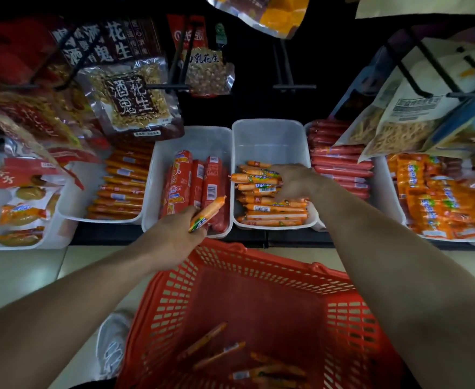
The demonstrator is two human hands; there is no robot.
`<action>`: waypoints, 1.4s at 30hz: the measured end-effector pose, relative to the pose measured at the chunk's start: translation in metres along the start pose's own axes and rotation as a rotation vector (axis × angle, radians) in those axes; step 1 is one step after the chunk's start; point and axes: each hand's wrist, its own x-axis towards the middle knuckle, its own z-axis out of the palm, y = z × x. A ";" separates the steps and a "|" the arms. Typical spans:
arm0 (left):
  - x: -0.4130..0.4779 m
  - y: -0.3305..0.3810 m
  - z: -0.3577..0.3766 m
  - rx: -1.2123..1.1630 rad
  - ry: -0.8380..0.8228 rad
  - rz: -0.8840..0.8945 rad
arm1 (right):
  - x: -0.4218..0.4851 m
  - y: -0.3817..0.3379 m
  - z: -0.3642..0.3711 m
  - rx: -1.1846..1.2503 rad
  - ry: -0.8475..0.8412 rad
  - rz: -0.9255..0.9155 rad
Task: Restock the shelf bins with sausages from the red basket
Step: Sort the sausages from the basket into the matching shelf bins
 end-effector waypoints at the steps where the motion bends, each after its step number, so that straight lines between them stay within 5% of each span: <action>1: 0.001 -0.001 -0.001 0.003 0.001 -0.009 | -0.001 0.001 0.002 -0.005 -0.001 -0.007; 22: 0.006 0.014 0.009 0.104 -0.024 0.010 | -0.042 0.043 0.043 0.070 0.419 0.035; 31: 0.004 -0.003 0.016 0.072 -0.039 0.000 | -0.011 0.028 0.018 -0.072 0.203 0.123; 42: 0.005 -0.007 0.012 0.017 -0.047 -0.002 | -0.001 0.007 0.018 0.046 0.264 -0.020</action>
